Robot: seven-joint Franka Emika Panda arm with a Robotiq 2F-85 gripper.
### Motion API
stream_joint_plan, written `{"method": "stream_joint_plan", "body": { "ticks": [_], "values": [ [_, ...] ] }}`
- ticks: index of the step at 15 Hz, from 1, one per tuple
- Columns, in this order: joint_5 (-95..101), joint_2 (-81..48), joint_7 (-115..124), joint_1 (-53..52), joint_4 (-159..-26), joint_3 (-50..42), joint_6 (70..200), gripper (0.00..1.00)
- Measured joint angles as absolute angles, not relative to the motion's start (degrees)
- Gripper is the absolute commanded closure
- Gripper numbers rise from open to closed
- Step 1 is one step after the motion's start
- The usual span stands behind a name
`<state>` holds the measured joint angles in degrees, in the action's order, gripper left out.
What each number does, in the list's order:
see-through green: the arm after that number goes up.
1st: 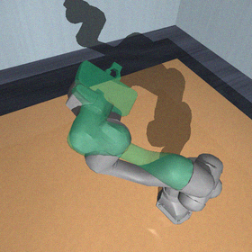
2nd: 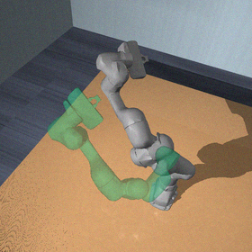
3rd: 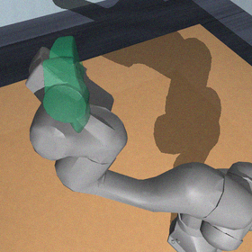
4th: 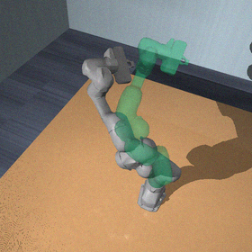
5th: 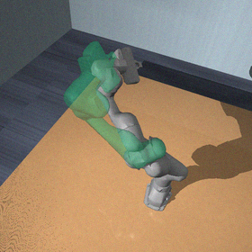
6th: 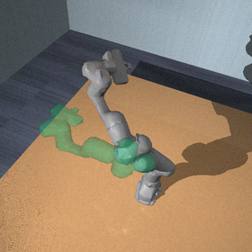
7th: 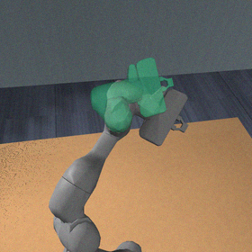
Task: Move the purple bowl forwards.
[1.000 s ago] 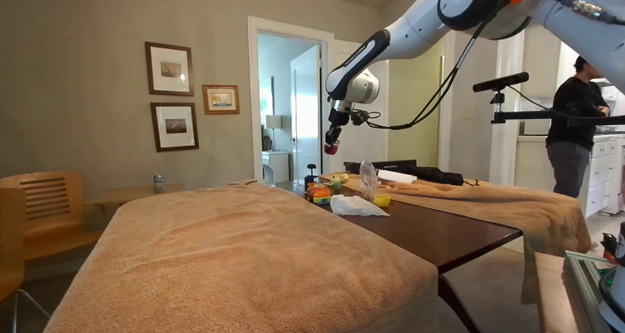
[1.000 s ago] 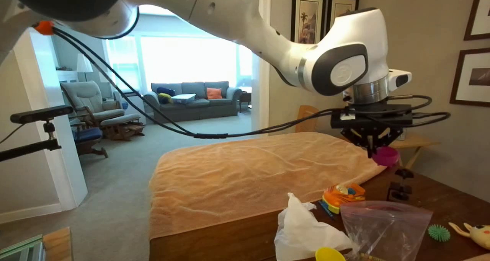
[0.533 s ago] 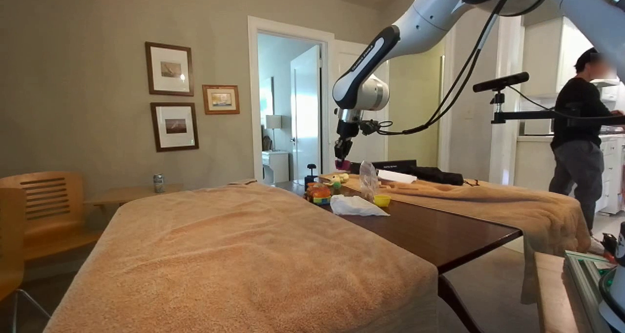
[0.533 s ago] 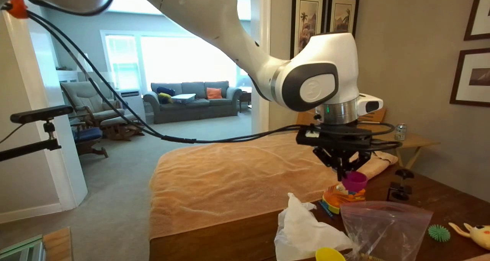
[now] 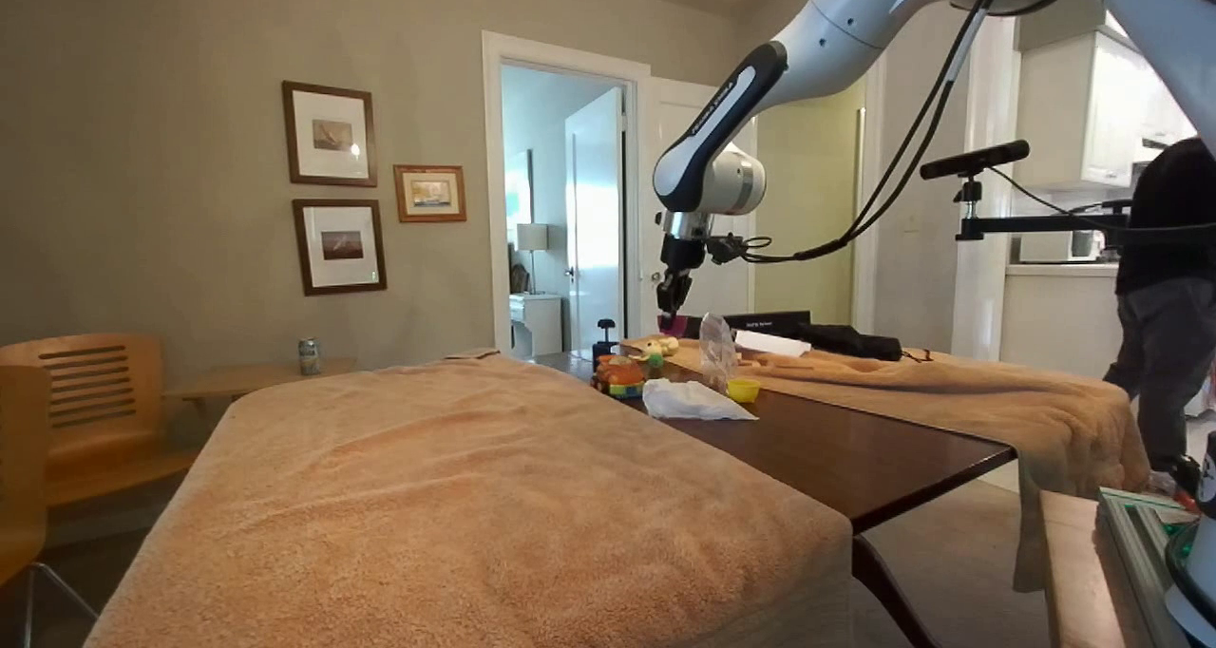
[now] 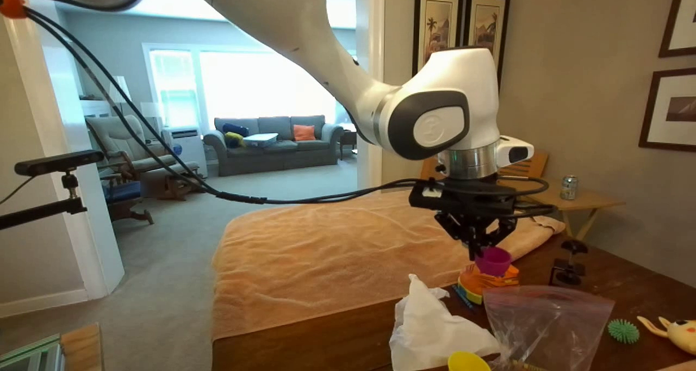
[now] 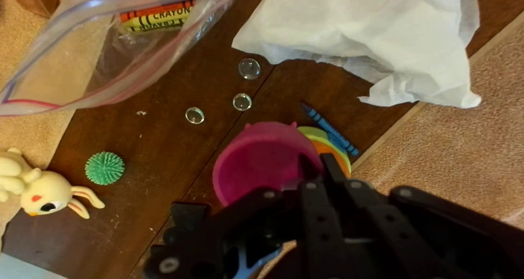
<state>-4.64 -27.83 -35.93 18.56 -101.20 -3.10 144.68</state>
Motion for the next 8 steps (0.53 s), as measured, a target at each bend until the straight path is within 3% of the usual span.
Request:
{"method": "stream_joint_plan", "body": {
  "ticks": [8],
  "values": [
    [-0.87,-27.76,-35.93,15.02,-106.84,-2.52,150.55,0.98]
  ]
}}
